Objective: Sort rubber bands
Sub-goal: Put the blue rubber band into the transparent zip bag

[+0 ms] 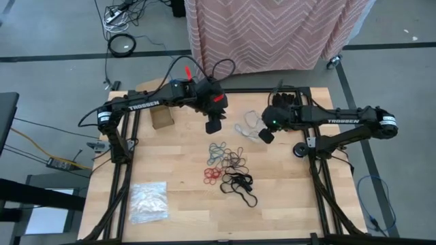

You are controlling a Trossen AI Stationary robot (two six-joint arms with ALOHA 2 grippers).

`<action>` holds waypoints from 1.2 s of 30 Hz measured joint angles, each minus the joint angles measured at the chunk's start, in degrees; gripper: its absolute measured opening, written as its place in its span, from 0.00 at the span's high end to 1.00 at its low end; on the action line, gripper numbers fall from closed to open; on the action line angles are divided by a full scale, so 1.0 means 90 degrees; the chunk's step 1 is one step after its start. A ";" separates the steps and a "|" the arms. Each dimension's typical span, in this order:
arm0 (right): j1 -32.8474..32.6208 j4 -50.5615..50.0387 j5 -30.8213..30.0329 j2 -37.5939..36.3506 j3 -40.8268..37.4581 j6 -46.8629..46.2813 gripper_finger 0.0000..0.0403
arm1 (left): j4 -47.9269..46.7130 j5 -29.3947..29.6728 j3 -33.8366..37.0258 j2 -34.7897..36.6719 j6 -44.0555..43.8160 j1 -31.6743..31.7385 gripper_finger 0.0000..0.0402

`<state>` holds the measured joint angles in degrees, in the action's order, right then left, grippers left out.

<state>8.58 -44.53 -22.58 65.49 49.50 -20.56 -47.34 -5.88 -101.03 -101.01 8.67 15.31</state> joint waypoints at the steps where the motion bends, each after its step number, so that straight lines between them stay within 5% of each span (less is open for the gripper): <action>1: -0.0152 0.0024 -0.0025 0.0000 0.0000 0.0228 1.00 | -0.0005 0.0011 0.0000 0.0000 0.0001 0.0000 0.73; 4: -0.0498 -0.0166 -0.0386 0.0000 0.0002 0.0558 1.00 | -0.0024 0.0021 0.0000 0.0000 0.0002 0.0000 0.73; 14: -0.0066 -0.0404 -0.1295 0.0000 0.0000 -0.0044 1.00 | 0.0036 0.0167 0.0000 -0.0081 0.0005 0.0002 0.73; 19: -0.0270 -0.0166 -0.1741 0.0000 0.0097 0.0871 1.00 | 0.0047 0.0193 0.0000 -0.0260 -0.0027 -0.0002 0.73; 31: 0.0384 -0.0400 -0.2674 -0.0051 0.0102 0.1154 1.00 | 0.0085 0.0439 0.0007 -0.0379 -0.0002 -0.0005 0.73; 36: 0.0751 0.0266 -0.1814 -0.0257 0.0372 0.1520 1.00 | 0.0079 0.0671 0.0007 -0.0379 -0.0001 0.0095 0.73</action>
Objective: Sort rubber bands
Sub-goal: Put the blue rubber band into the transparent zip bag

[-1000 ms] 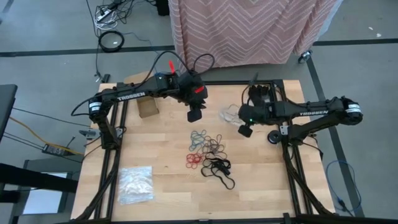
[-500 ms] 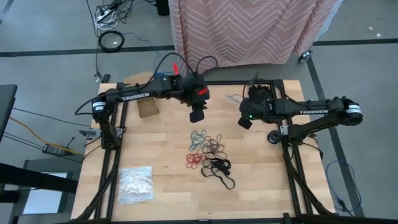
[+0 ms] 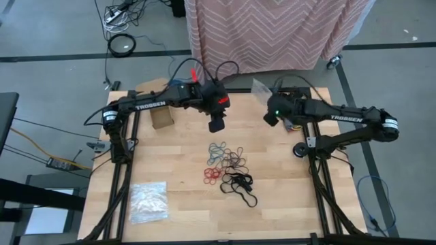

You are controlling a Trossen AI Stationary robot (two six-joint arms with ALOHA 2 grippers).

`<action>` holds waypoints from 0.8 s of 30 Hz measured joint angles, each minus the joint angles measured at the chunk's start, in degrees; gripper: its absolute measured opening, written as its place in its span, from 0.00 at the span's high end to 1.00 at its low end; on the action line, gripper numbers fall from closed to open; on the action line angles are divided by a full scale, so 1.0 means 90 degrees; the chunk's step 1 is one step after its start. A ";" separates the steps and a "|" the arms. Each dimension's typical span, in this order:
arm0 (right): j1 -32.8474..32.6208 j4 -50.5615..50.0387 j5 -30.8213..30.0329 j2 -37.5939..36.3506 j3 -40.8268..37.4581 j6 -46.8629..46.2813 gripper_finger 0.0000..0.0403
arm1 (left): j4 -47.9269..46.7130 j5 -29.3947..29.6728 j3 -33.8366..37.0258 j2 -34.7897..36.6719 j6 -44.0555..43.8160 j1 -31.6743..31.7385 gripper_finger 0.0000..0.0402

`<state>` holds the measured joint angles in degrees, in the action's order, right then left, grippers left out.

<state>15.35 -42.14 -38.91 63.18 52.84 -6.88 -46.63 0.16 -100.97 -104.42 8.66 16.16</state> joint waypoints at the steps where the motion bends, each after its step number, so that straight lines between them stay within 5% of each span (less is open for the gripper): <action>1: -0.0049 0.0195 0.0445 -0.0027 0.0030 0.0230 1.00 | -0.0004 0.0012 0.0001 0.0000 -0.0009 0.0006 0.73; 5: -0.0137 0.0656 0.1649 -0.0148 0.0151 0.0799 1.00 | -0.0003 -0.0003 -0.0001 0.0000 -0.0009 -0.0008 0.73; 9: -0.0050 -0.0305 0.0000 -0.0056 0.0313 0.0251 1.00 | -0.0004 -0.0005 0.0000 0.0000 -0.0004 -0.0003 0.73; 16: 0.0003 -0.0333 0.0956 -0.0095 0.0531 0.0430 1.00 | -0.0004 0.0013 -0.0002 0.0000 -0.0045 -0.0007 0.73; 20: 0.0044 -0.1013 0.0590 0.0063 0.0539 0.0671 1.00 | 0.0053 0.0288 -0.0002 0.0000 -0.0219 -0.0002 0.73; 24: 0.0253 -0.0763 0.1848 0.0026 0.0534 0.1029 1.00 | 0.0700 0.0168 -0.0002 0.0000 -0.0324 0.0044 0.73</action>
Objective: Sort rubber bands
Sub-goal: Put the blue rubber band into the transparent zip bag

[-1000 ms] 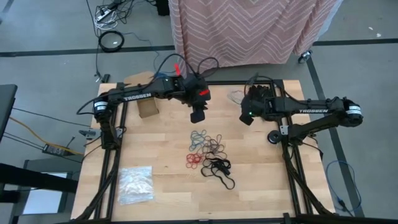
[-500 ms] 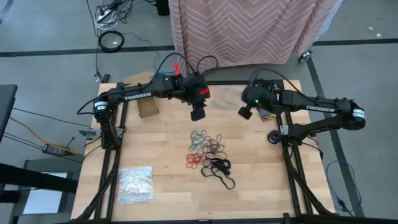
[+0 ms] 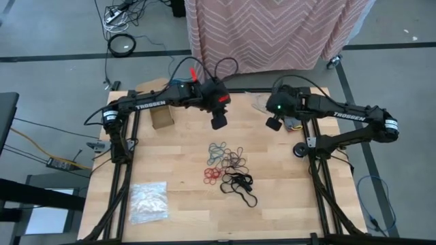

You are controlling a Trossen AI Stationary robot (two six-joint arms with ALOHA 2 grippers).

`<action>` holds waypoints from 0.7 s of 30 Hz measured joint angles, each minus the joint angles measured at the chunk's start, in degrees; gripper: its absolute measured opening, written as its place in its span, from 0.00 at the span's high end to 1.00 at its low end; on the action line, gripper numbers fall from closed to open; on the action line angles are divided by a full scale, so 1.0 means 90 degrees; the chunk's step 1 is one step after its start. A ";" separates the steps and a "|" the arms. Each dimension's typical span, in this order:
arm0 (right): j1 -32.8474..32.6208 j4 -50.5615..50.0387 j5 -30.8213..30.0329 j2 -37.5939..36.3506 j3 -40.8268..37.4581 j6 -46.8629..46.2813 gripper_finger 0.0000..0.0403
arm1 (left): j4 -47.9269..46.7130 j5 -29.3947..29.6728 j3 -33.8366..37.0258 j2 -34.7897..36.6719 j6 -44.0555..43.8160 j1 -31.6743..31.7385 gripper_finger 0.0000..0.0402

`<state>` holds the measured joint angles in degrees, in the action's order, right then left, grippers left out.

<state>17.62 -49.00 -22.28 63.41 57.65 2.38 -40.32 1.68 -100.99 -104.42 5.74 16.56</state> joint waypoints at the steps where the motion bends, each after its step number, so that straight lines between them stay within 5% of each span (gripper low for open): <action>1: -0.0038 0.0193 0.0357 -0.0008 0.0000 0.0031 1.00 | 0.0274 -0.0247 0.0000 0.0000 0.0046 0.0037 0.73; 5: -0.0257 0.0645 0.1018 0.0003 0.0002 -0.0035 1.00 | 0.1266 -0.1177 -0.0005 0.0000 0.0336 0.0254 0.73; 10: -0.0629 0.0608 0.0605 0.0025 0.0002 -0.0234 1.00 | 0.1248 -0.2192 -0.0005 0.0000 0.0551 0.0807 0.73; 16: -0.0858 0.0580 0.0336 0.0121 0.0003 -0.0086 1.00 | 0.1297 -0.4695 -0.0011 -0.0355 -0.0261 0.1523 0.70; 21: -0.0866 0.0808 0.0422 0.0360 0.0002 -0.0090 1.00 | 0.1313 -0.5372 -0.0005 -0.0679 -0.0573 0.1707 0.66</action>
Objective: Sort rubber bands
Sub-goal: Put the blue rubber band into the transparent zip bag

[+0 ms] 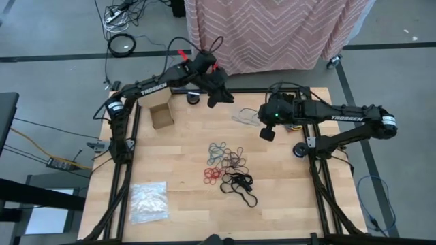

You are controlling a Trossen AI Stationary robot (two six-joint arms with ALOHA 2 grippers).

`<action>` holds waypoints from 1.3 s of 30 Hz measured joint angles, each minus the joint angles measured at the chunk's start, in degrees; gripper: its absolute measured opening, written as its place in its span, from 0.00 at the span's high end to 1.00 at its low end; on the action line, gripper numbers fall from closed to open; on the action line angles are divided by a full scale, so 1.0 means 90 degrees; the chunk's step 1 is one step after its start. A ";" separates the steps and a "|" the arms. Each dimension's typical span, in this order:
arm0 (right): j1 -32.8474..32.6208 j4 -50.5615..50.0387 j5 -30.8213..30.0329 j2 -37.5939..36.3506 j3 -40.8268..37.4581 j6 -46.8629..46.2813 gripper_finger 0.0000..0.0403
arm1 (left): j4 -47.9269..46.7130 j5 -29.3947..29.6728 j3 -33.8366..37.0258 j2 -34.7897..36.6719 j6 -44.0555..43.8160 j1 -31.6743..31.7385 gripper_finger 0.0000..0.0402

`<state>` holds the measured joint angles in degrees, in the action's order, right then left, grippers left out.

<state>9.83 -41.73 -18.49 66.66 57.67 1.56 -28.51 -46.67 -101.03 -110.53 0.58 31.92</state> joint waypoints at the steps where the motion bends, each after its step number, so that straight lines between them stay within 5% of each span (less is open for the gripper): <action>1: -0.0010 0.0090 0.0029 0.0065 0.0000 -0.0002 1.00 | 0.0014 -0.0045 0.0000 -0.0076 -0.0005 -0.0003 0.65; 14: -0.0176 0.0735 0.0367 0.0536 0.0000 0.0224 1.00 | -0.0013 -0.0570 -0.0001 -0.0648 -0.0134 -0.0044 0.62; 29: -0.0175 0.0949 0.0489 0.0597 0.0034 0.0188 1.00 | 0.0604 -0.2251 0.0002 -0.1201 -0.1418 -0.0041 0.64; 34: -0.0175 0.0949 0.0482 0.0596 0.0034 0.0127 1.00 | 0.1591 -0.2496 0.0002 -0.1203 -0.2235 -0.0027 0.71; 39: -0.0168 0.0954 0.0462 0.0596 0.0034 0.0100 1.00 | 0.1759 -0.2651 0.0000 -0.1202 -0.2230 -0.0029 0.94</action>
<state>8.31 -33.15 -14.33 72.02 57.98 2.46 -12.68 -70.53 -101.03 -121.35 -19.49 31.66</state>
